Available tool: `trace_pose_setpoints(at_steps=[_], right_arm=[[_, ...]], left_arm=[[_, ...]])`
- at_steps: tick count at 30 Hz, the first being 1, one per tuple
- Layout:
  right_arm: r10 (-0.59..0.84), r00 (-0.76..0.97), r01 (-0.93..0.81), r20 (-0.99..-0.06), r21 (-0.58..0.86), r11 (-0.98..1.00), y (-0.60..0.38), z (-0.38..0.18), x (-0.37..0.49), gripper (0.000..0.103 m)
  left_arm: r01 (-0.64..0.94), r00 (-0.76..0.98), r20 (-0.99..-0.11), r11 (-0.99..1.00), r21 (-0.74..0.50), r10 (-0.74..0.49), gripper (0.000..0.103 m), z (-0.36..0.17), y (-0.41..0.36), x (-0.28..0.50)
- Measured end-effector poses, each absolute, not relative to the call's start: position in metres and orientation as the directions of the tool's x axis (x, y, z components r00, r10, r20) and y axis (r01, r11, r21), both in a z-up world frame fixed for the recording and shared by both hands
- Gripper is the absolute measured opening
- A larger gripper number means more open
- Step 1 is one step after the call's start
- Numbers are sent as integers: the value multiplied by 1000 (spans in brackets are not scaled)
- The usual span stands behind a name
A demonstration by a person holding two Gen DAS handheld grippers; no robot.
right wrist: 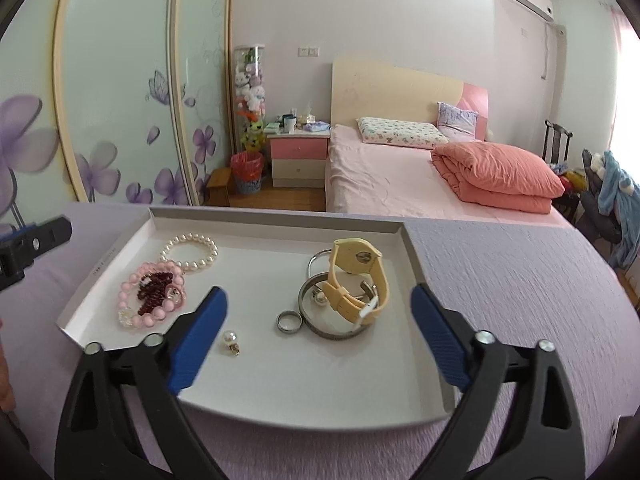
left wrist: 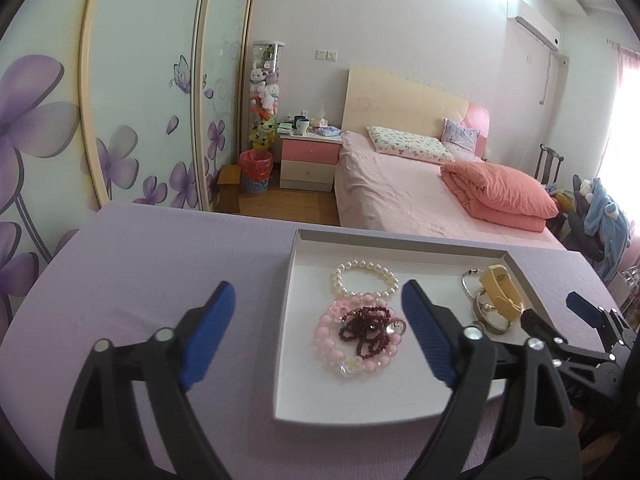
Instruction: Organize jewelry
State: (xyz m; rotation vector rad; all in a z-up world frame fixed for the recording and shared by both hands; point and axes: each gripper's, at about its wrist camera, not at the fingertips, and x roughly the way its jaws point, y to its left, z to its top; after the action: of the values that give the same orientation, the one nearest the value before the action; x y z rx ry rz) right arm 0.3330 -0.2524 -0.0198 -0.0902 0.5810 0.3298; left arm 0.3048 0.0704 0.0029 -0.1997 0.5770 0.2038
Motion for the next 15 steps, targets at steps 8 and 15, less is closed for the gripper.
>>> trace_pose_setpoints(at_steps=[8, 15], right_arm=[[316, 790, -280, -525, 149, 948, -288, -12, 315, 102], [311, 796, -281, -520, 138, 950, -286, -15, 279, 102]], left_arm=[[-215, 840, -530, 968, -130, 116, 100, 3, 67, 270], [-159, 857, -509, 981, -116, 78, 101, 0, 51, 236]])
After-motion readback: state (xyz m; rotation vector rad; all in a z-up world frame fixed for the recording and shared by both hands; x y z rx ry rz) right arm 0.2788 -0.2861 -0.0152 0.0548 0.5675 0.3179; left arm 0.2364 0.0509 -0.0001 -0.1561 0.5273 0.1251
